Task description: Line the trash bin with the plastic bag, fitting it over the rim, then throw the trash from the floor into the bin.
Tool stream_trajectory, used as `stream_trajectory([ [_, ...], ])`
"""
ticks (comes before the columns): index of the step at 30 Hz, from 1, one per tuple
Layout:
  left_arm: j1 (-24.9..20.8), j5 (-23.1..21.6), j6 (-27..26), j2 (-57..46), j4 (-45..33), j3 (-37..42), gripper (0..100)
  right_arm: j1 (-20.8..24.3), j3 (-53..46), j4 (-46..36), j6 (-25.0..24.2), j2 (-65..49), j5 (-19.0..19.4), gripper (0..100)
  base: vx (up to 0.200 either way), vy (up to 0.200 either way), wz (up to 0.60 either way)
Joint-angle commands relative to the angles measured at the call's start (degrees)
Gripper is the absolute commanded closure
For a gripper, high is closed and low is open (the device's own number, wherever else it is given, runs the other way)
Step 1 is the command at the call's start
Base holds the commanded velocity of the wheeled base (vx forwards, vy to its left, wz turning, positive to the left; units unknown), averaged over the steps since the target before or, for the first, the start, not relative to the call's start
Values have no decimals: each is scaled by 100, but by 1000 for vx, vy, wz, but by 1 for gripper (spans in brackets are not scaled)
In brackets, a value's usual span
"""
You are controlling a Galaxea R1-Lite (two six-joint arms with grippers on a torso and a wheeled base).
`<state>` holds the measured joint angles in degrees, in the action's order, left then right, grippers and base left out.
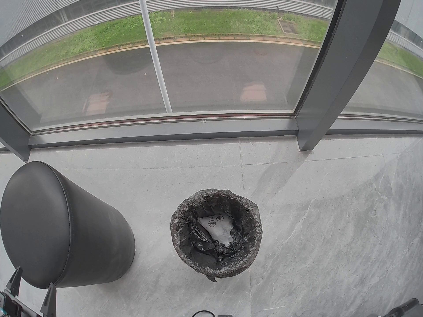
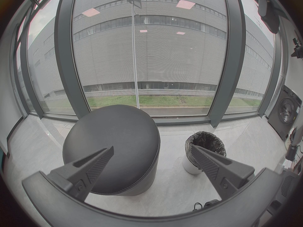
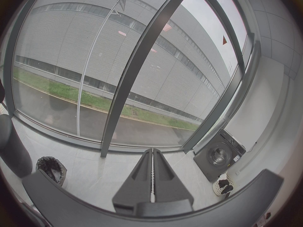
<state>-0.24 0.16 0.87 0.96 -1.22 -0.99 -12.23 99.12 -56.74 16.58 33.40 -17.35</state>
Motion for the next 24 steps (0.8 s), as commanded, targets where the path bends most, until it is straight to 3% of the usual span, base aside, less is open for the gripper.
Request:
stream_trajectory([
  [1,-2,2,1,-88,-1,64,0,19,-3540,2940,346,-1538,170,100,0,0,0],
  [7,-2,2,1,-88,-1,64,0,309,-3971,2966,302,-1758,548,100,0,0,0],
  [11,-2,2,1,-88,-1,64,0,678,-4217,2966,293,-2101,548,100,0,0,0],
  [19,-2,2,1,-88,-1,64,0,774,-4718,2984,284,-2822,592,100,0,0,0],
  [24,-2,2,1,-88,-1,64,0,1161,-4999,3177,258,-3068,601,100,0,0,0],
])
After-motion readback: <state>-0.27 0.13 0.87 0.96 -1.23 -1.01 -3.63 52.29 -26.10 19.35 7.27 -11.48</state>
